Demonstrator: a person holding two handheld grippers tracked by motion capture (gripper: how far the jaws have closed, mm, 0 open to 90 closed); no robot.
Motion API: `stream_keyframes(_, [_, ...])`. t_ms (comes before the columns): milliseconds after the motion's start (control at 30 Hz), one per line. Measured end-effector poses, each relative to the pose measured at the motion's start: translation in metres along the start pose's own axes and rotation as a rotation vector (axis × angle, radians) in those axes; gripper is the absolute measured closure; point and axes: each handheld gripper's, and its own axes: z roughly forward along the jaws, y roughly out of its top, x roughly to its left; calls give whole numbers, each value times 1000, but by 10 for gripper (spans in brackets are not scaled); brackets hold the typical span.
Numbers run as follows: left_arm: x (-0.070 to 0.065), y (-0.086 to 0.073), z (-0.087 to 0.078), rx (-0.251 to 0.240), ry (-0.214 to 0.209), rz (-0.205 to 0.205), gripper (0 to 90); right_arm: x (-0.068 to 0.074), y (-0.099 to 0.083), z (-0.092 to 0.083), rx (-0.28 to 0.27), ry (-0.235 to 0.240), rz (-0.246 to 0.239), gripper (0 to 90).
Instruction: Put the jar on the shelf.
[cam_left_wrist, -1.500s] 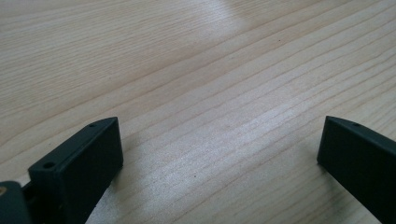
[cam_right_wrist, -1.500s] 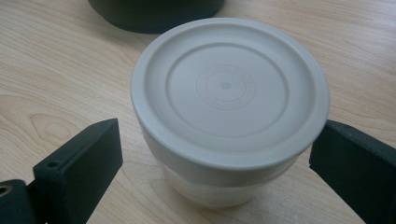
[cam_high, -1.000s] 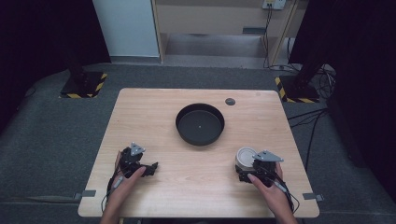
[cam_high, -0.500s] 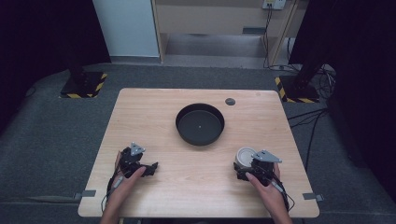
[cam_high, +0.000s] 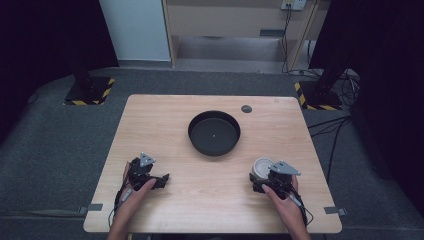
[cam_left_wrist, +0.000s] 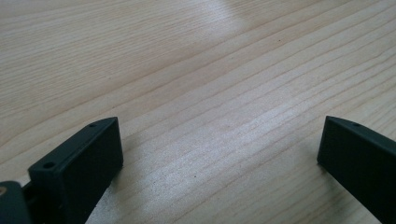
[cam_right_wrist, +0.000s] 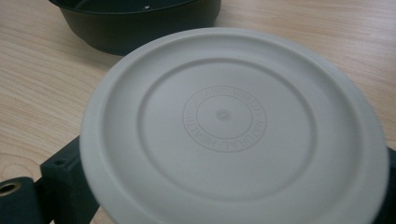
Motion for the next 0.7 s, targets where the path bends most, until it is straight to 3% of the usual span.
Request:
stream_keyframes(267, [0, 0, 0, 0, 0, 0, 0, 0, -2, 3, -3, -5, 13, 88])
stream_keyframes(500, [0, 0, 0, 0, 0, 0, 0, 1, -2, 2, -6, -17, -9, 98])
stream_keyframes(700, [0, 0, 0, 0, 0, 1, 0, 4, 11, -7, -36, -28, -18, 98])
